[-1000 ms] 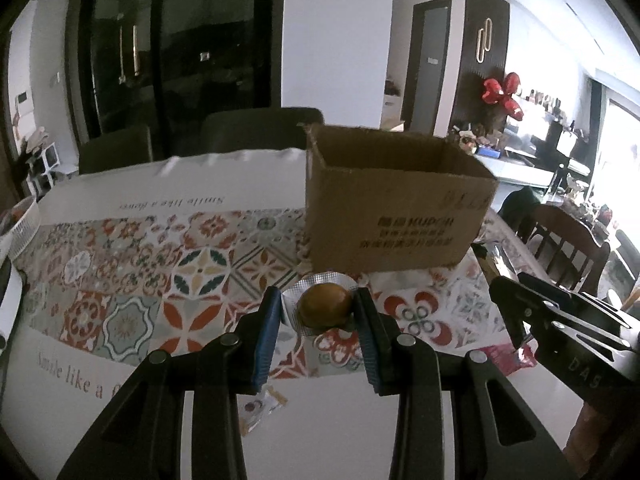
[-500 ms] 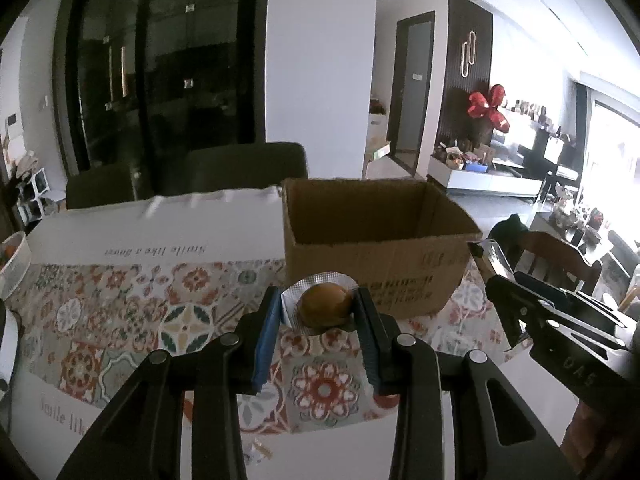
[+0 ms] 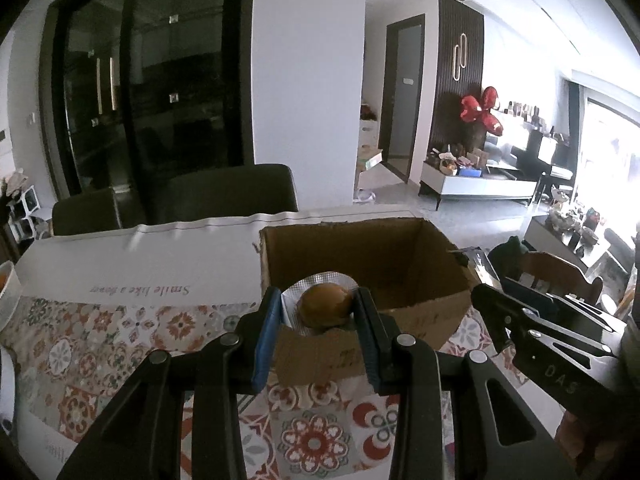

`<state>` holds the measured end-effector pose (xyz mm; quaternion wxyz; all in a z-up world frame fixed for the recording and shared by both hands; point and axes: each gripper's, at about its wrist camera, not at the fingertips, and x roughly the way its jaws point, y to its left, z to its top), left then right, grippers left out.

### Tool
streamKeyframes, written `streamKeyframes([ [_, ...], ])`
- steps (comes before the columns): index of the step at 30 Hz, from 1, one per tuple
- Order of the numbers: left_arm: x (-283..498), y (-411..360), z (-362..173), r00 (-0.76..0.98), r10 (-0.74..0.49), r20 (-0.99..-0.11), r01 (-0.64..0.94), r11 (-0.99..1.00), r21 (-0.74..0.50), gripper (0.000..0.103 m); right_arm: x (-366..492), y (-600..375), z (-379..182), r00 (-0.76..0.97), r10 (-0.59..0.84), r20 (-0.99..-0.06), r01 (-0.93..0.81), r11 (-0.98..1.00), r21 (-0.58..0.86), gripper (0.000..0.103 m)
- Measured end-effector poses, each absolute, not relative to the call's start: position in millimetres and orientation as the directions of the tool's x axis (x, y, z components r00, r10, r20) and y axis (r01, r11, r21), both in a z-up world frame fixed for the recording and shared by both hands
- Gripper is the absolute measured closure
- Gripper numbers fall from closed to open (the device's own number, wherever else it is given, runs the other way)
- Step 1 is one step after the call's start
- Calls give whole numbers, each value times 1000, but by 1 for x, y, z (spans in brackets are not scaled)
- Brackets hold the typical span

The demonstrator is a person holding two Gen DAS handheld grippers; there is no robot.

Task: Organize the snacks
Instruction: 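Carry the brown snack with the left tool while the right tool carries the bar into the box, then open the left tool inside the box while the right tool releases the bar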

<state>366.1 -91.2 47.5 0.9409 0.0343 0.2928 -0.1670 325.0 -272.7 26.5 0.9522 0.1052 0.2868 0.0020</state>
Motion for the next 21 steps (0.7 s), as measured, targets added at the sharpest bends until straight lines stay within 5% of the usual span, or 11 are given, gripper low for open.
streamKeyframes([
  [21,460,-132,37,666,-272,-695,327,943,-56,64,409,-295,32,780,71,-621,23,990,142,70],
])
